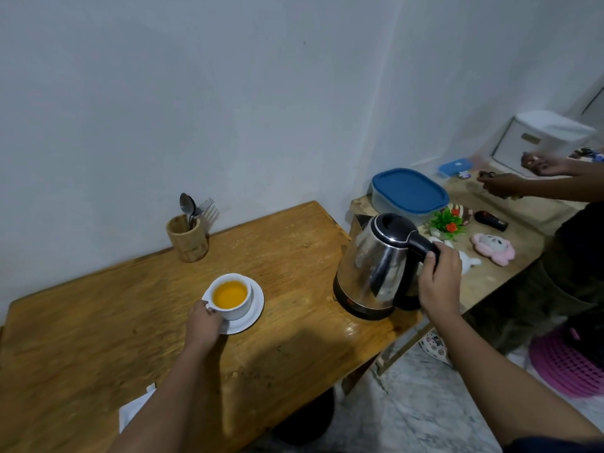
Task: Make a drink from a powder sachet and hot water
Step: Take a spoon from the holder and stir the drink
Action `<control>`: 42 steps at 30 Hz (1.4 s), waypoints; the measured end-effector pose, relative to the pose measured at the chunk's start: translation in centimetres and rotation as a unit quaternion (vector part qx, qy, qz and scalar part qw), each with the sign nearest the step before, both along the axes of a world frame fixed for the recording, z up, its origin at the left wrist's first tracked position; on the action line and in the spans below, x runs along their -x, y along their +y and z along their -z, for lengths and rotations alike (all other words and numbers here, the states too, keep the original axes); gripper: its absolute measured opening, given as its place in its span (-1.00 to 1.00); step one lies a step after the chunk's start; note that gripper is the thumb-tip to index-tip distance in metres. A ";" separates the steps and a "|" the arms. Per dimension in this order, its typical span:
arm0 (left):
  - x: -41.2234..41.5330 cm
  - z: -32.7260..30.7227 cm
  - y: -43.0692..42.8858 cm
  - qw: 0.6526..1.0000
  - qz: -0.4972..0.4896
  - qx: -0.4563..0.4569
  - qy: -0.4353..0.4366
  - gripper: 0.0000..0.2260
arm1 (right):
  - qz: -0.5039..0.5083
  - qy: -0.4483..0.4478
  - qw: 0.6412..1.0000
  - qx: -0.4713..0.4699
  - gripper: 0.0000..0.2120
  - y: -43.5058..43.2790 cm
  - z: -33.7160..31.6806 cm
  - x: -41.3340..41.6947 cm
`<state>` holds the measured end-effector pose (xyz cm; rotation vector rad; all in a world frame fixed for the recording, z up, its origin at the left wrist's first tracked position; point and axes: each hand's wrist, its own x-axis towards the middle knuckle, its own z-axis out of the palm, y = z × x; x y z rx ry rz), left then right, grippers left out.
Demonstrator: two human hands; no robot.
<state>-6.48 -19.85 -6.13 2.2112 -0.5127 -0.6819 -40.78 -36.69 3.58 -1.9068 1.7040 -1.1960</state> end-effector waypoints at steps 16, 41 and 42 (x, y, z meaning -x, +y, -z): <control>-0.9 0.8 1.2 0.997 0.032 0.066 -0.003 -0.78 | -0.451 0.207 0.866 0.057 -0.84 0.9 -5.3 -22.1; -2.2 2.7 2.2 0.985 0.085 0.142 -0.046 -0.87 | -0.285 0.319 0.895 -0.126 -0.76 -1.9 5.5 -49.4; -2.2 2.6 2.2 0.985 0.085 0.142 -0.050 -0.86 | -0.280 0.318 0.898 -0.121 -0.76 -1.8 5.7 -49.5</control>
